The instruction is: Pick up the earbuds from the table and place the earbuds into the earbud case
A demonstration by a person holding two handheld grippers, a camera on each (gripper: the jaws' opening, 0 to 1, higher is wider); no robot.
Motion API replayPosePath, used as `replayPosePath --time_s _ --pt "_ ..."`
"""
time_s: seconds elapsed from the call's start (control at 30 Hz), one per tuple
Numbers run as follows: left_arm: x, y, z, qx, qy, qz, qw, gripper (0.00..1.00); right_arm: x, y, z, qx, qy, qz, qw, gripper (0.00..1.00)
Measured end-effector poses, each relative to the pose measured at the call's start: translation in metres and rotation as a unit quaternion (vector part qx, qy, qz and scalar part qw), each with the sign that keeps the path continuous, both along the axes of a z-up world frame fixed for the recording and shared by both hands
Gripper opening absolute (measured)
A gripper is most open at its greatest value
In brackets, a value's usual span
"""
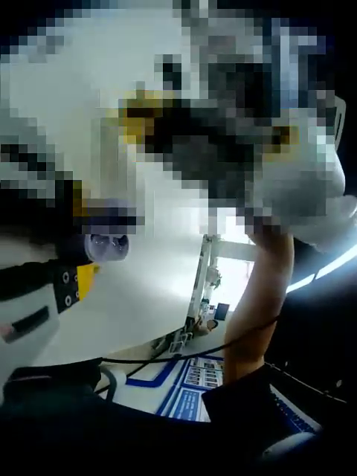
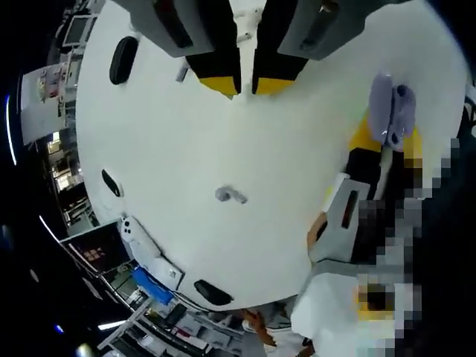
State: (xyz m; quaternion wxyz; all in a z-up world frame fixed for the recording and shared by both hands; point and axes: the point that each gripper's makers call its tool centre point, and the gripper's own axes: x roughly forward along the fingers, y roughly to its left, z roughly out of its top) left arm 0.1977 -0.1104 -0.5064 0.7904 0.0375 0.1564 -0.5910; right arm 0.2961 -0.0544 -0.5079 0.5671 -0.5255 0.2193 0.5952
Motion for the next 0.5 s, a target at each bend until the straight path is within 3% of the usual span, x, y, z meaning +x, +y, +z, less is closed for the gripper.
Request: replayPosePath --time_s 0.23,0.3,0.5 --pt "0.0 0.0 0.0 -0.001 0.001 0.0 1.0 0.19 0.001 0.03 0.009 0.07 0.047 -0.027 0.9961 0.15" --pt "0.0 0.0 0.0 -0.001 0.001 0.0 1.0 0.19 0.002 0.044 0.013 0.097 0.068 -0.043 0.992 0.16" --pt "0.0 0.0 0.0 -0.001 0.0 0.0 1.0 0.19 0.008 0.079 0.016 0.131 0.102 -0.071 0.9836 0.16"
